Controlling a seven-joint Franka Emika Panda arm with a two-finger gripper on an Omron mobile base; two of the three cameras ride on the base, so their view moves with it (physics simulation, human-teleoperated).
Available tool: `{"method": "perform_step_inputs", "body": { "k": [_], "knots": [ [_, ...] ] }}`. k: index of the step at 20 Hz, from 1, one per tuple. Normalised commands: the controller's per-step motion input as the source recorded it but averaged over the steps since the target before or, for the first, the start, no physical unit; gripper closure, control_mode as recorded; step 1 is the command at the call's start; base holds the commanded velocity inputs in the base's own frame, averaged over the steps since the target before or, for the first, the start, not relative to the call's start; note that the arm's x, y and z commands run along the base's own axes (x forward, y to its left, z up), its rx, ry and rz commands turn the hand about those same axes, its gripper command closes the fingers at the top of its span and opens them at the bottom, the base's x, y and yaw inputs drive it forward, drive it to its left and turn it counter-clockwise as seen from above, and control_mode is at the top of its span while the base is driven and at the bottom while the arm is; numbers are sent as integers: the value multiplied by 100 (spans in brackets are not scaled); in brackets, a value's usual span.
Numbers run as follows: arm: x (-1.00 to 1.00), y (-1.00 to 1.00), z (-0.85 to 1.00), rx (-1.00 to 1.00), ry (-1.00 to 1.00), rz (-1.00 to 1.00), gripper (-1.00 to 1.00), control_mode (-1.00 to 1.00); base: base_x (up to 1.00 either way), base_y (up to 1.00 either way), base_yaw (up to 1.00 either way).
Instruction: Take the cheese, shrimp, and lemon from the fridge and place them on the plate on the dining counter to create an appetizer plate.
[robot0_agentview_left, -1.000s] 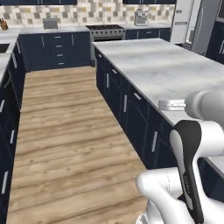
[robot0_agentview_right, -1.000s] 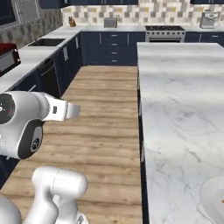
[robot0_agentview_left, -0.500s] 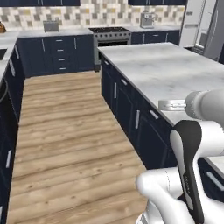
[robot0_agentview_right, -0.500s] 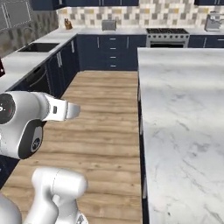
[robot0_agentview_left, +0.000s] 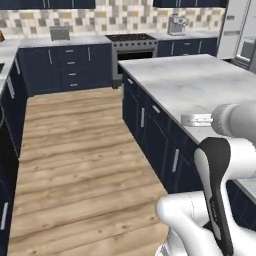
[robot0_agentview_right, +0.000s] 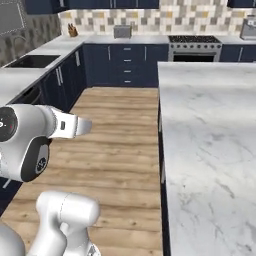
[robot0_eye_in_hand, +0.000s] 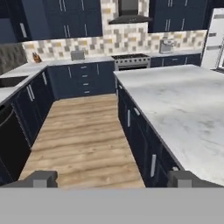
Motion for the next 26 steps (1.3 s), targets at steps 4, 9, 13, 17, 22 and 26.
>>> {"method": "perform_step_inputs", "body": {
  "k": [4,9,13,17,22,26],
  "knots": [
    [0,0,0,0,0,0,-100,100,100,19,0],
    [0,0,0,0,0,0,-100,100,100,20,1],
    [0,0,0,0,0,0,-100,100,100,21,1],
    [0,0,0,0,0,0,-100,100,100,21,1],
    [0,0,0,0,0,0,-100,100,100,20,1],
    [0,0,0,0,0,0,-100,100,100,20,0]
  ]
}}
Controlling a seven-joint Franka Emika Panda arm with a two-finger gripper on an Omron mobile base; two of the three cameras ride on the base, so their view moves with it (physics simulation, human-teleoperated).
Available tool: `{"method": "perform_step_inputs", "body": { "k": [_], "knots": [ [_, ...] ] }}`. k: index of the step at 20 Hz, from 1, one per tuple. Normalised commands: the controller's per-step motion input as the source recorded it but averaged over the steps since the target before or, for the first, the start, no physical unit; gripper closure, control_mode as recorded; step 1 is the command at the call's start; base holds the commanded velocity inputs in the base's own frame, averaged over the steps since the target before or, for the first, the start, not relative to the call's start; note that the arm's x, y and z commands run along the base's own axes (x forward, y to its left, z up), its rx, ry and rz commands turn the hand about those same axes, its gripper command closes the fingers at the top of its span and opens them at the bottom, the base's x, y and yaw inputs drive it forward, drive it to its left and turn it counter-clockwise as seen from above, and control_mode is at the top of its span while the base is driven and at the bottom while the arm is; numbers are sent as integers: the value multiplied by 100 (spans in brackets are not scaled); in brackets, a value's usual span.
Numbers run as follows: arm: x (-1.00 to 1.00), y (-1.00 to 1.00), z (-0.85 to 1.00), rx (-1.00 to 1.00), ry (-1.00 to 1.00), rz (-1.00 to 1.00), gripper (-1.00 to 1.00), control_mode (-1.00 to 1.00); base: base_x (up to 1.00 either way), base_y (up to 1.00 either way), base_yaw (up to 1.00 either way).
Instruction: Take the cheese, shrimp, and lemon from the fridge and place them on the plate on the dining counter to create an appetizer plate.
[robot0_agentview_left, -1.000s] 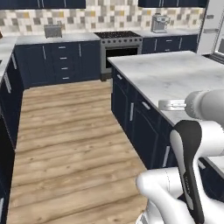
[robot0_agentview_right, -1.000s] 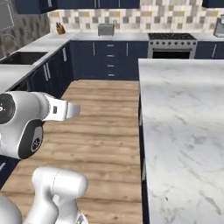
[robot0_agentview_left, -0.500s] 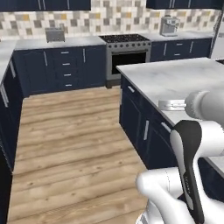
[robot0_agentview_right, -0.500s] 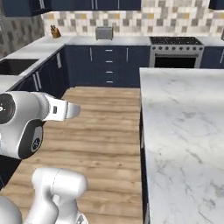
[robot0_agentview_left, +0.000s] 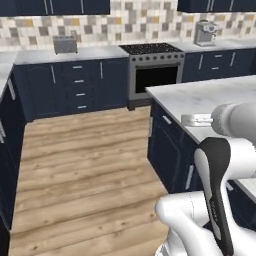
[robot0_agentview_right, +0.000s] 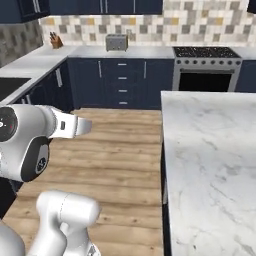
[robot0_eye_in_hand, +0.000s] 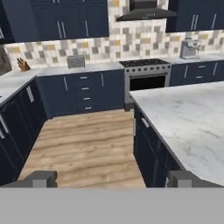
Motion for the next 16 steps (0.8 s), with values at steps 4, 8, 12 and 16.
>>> {"method": "perform_step_inputs", "body": {
  "k": [4,8,12,16],
  "knots": [
    [0,0,0,0,0,0,-100,100,100,21,0],
    [0,0,0,0,0,0,-100,100,100,21,0],
    [0,0,0,0,0,0,-100,100,100,19,0],
    [0,0,0,0,0,0,-100,100,100,1,-2]
  ]
}}
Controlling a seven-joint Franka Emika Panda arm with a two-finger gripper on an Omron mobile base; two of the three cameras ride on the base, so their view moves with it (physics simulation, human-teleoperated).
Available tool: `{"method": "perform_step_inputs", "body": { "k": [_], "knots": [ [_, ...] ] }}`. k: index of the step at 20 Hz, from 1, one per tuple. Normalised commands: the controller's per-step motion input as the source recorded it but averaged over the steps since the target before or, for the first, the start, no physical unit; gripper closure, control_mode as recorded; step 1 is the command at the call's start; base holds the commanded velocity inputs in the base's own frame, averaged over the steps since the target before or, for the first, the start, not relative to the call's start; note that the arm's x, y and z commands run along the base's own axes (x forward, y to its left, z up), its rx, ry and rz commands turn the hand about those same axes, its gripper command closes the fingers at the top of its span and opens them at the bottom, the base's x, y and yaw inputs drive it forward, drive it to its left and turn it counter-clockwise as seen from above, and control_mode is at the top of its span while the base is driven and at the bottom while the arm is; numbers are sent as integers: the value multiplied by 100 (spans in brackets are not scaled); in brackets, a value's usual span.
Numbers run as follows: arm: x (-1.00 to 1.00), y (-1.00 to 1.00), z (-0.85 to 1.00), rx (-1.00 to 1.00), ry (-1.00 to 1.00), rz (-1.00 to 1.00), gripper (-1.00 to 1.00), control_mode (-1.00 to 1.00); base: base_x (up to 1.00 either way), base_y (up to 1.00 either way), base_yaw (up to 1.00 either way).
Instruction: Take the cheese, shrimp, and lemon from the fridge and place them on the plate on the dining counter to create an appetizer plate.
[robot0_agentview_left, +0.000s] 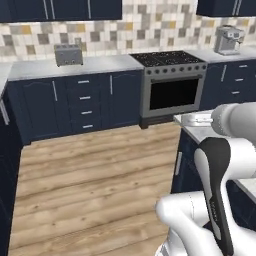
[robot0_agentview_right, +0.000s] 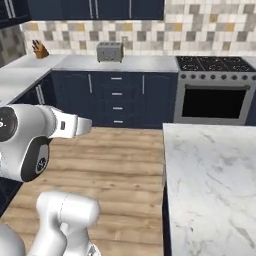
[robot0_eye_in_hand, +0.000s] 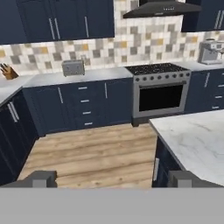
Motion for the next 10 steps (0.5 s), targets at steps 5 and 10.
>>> {"method": "perform_step_inputs", "body": {
  "k": [5,10],
  "knots": [
    [0,0,0,0,0,0,-100,100,100,0,-3],
    [0,0,0,0,0,0,-100,100,100,0,-6]
  ]
}}
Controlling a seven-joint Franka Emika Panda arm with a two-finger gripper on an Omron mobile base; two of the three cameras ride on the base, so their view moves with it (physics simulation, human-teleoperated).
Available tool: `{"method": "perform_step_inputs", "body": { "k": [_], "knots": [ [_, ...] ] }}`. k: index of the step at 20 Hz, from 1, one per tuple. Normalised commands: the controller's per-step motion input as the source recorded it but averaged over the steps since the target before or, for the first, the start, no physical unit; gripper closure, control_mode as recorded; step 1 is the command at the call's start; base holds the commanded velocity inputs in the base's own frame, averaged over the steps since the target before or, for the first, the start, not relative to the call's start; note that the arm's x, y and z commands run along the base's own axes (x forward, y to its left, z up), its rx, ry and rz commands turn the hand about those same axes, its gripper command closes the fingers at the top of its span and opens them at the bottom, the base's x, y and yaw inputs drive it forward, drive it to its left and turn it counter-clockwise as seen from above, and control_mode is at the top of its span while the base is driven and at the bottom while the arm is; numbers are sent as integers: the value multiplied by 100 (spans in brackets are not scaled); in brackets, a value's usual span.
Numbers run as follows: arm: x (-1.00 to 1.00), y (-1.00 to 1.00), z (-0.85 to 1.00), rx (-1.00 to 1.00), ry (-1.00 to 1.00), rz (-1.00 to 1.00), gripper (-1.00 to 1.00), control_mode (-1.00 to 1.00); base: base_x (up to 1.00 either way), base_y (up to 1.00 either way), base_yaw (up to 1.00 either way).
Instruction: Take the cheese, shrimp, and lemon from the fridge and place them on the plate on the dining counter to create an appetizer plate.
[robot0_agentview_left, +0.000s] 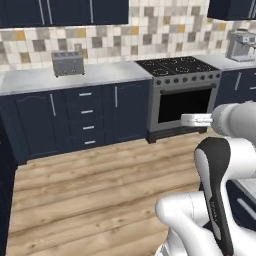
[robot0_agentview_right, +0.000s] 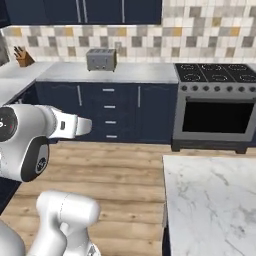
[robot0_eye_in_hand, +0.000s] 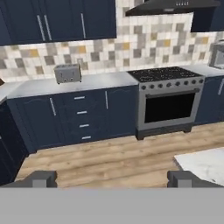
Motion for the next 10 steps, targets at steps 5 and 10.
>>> {"method": "perform_step_inputs", "body": {
  "k": [5,10],
  "knots": [
    [0,0,0,0,0,0,-100,100,100,0,-1],
    [0,0,0,0,0,0,-100,100,91,-11,-36]
  ]
}}
